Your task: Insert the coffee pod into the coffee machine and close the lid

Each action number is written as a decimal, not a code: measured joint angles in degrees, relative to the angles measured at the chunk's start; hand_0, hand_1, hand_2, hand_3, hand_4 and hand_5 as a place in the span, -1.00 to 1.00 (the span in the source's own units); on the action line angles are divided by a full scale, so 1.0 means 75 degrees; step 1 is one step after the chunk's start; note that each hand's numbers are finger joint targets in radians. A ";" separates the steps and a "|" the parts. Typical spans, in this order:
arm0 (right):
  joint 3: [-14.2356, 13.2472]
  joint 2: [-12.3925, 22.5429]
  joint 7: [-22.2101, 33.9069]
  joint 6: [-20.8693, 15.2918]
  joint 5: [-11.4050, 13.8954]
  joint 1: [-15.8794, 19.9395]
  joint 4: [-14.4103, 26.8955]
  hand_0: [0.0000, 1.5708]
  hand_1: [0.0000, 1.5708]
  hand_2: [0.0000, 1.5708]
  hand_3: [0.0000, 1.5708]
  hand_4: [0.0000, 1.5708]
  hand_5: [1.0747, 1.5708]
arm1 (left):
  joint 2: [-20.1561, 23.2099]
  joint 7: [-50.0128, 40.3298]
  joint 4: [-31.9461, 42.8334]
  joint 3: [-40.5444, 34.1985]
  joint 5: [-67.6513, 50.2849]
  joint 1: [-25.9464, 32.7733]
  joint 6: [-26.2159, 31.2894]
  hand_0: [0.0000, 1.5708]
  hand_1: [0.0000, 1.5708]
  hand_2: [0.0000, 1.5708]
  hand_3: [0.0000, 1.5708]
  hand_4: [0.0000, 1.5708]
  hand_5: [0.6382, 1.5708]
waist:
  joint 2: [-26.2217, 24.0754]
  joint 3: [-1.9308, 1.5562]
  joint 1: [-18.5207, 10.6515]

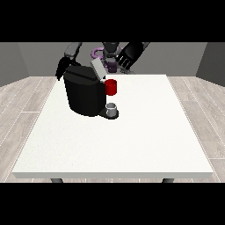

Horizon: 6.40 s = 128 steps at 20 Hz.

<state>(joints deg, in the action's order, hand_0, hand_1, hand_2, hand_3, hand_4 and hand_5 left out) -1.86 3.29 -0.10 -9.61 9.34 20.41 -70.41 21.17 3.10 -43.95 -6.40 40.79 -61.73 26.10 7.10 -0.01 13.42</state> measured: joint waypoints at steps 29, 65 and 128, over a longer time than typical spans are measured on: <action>-0.0260 0.0203 -0.0025 -0.0065 -0.0071 0.0775 -0.0244 -1.00 -1.00 -1.00 -1.00 -1.00 1.00 | 0.0566 0.0248 0.0857 -0.0222 0.0247 -0.1244 -0.0131 0.49 0.49 0.57 0.53 -0.46 1.00 | 0.1384 0.0000 0.0511; -0.0376 0.0260 0.0023 -0.0213 -0.0044 0.1081 -0.0123 -1.00 -1.00 -1.00 -1.00 -0.86 1.00 | 0.0679 0.1014 0.0949 0.0119 0.1052 -0.1480 -0.1321 0.59 0.59 0.54 0.22 -1.00 1.00 | 0.1727 -0.0013 0.0527; -0.0194 0.0579 0.0048 0.1030 -0.0560 -0.0791 -0.0533 -1.00 -1.00 -1.00 -1.00 -1.00 1.00 | -0.2613 0.2300 0.1070 -0.1785 -0.2388 0.3834 -0.1321 -1.00 -1.00 -1.00 -1.00 -0.49 1.00 | -0.3127 0.0003 -0.2667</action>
<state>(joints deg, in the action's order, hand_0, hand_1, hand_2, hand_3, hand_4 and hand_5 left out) -3.32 7.63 0.25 -1.89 5.15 14.48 -74.41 1.58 20.35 -35.92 -19.79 22.88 -32.97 16.19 -16.35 0.01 -6.58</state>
